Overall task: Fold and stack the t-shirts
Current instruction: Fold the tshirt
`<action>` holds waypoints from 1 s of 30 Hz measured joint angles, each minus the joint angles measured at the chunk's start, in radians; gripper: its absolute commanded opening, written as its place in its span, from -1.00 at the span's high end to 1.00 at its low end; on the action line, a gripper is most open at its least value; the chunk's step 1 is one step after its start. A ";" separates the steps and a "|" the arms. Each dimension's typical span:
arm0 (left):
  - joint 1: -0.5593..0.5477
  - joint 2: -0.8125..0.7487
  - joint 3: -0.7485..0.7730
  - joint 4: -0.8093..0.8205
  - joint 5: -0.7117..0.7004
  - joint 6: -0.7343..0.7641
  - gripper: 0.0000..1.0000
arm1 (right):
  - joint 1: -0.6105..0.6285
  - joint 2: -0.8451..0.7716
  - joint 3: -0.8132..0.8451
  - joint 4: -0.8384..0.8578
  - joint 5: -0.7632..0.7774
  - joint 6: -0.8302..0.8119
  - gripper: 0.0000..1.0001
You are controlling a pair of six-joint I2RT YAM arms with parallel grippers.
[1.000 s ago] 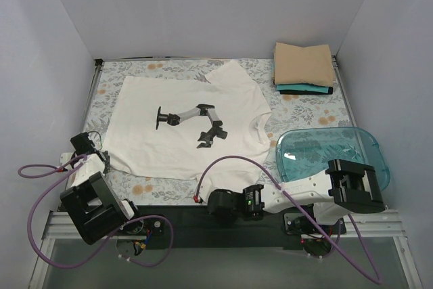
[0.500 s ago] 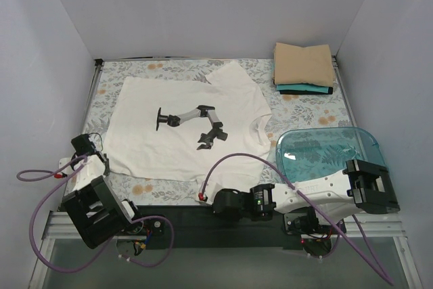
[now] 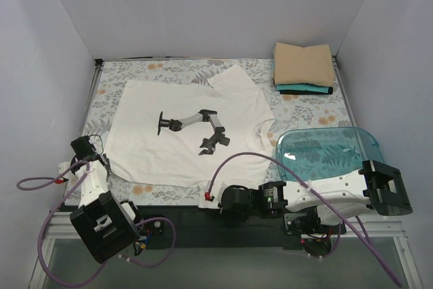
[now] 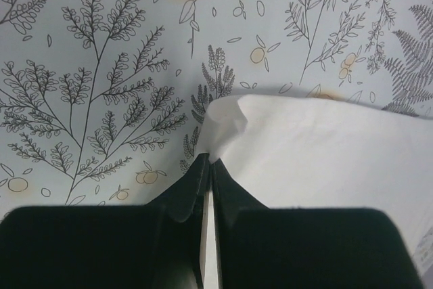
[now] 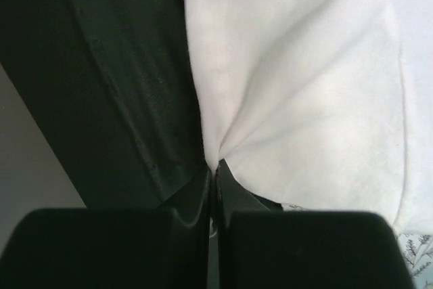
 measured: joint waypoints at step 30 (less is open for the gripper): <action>-0.204 0.280 0.282 0.015 0.084 -0.042 1.00 | -0.565 0.019 0.200 -0.034 0.057 -0.161 0.97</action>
